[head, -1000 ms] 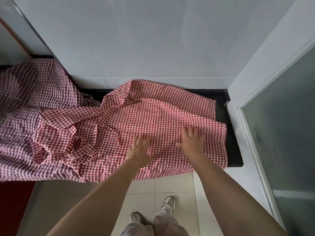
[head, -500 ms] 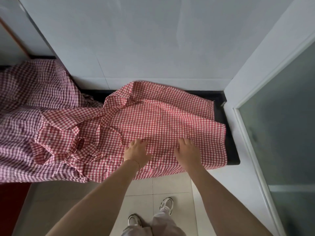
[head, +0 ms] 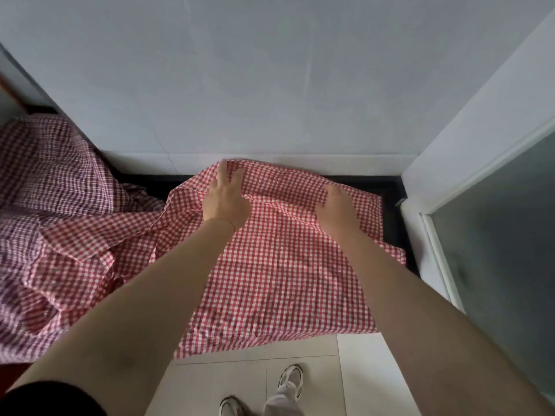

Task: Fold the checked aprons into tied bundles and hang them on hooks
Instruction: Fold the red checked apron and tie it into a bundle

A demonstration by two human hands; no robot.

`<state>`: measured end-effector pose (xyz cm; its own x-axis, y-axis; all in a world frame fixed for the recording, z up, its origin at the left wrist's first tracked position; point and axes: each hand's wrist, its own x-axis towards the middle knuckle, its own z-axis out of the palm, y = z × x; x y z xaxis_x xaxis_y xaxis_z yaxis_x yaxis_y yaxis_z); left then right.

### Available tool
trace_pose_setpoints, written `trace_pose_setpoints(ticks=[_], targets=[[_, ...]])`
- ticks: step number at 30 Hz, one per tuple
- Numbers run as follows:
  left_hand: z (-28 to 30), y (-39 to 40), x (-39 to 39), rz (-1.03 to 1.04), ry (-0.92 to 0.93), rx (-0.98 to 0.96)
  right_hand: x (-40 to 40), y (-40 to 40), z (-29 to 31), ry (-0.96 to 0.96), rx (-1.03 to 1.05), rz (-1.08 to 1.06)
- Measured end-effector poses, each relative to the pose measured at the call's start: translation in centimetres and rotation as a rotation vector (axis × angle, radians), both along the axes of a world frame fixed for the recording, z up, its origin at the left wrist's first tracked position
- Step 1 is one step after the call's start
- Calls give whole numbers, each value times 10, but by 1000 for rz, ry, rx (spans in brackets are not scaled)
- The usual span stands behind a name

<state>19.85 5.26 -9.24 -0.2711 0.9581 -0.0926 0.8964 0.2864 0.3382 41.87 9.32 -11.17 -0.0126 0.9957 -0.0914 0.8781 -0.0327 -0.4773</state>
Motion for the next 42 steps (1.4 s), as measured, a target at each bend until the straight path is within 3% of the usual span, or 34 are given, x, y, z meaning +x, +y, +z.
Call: trace_pose_setpoints(ticks=[8,11,13,15,16,18,20,22,27,31,34,37,40,42], targets=[[-7,45,-3,117,24,-119,-8,30,-5,122,-98,-11],[-6,44,0,116,-61,-44,-11,29,-9,202,-138,-74],[0,37,2,137,-167,65,-17,29,-10,351,-264,-198],[2,27,4,157,-265,161,-25,26,-3,664,-443,-396],[1,19,7,181,-356,189,-28,24,1,850,-529,-486],[-2,1,9,367,-713,266,-31,19,7,1157,-653,-581],[-5,-23,14,633,-1099,304,-30,18,6,1296,-719,-629],[-10,-50,16,768,-1238,246,-28,17,6,1262,-741,-682],[-23,-85,12,815,-1197,106,-30,13,0,1052,-740,-749],[-17,-95,14,729,-1176,85,-35,12,-7,906,-747,-769],[-16,-96,14,899,-1318,44,-35,5,0,1130,-636,-783],[-17,-89,14,966,-1658,-33,-30,-12,24,1439,-531,-627],[-12,-81,22,893,-2058,-103,-24,-37,45,1545,-536,-446],[-3,-74,26,892,-2142,-46,-19,-53,53,1570,-558,-401]])
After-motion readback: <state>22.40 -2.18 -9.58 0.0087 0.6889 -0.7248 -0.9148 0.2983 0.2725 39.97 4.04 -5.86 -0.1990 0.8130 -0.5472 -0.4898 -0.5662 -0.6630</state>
